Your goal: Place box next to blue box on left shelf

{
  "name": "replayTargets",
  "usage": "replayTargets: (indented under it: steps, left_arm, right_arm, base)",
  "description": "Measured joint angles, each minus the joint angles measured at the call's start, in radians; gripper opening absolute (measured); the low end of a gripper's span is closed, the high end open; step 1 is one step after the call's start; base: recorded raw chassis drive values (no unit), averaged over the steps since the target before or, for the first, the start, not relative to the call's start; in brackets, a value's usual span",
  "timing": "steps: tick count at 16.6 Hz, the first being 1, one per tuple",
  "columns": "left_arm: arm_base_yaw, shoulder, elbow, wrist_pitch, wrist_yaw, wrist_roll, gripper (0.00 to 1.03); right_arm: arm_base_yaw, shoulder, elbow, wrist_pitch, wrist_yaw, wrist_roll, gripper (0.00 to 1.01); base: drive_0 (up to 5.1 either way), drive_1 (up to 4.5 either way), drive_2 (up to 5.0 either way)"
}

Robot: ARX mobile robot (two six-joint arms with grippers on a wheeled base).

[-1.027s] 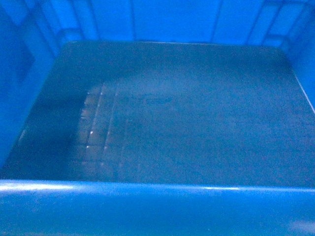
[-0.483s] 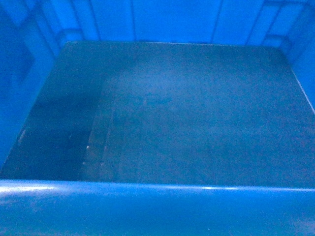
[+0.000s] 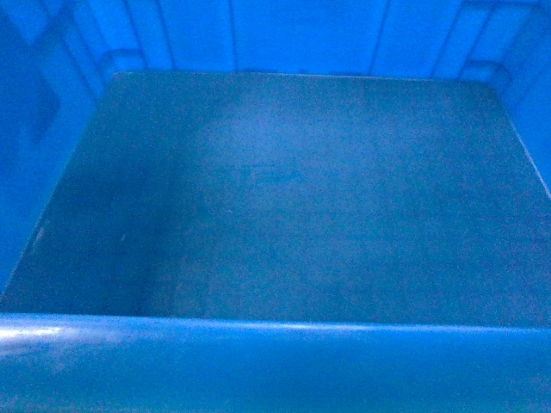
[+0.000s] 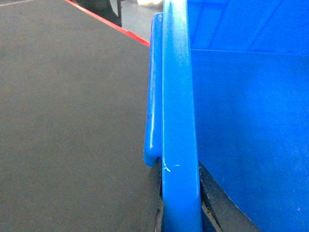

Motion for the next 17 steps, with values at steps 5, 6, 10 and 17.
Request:
replayTargets:
  steps: [5,6,10,17]
  left_arm:
    - [0.000,0.000,0.000,0.000,0.000,0.000,0.08]
    - [0.000,0.000,0.000,0.000,0.000,0.000,0.08]
    - [0.000,0.000,0.000,0.000,0.000,0.000,0.08]
    - [0.000,0.000,0.000,0.000,0.000,0.000,0.08]
  right_arm:
    - [0.000,0.000,0.000,0.000,0.000,0.000,0.09]
    - [0.000,0.000,0.000,0.000,0.000,0.000,0.09]
    - [0.000,0.000,0.000,-0.001,0.000,0.000,0.09]
    - [0.000,0.000,0.000,0.000,0.000,0.000,0.09]
  base:
    - [-1.6,-1.63,-1.6]
    - [-1.6,-1.63,-1.6]
    - [-1.7,-1.70,-1.7]
    - [-1.6,-1.56,-1.6]
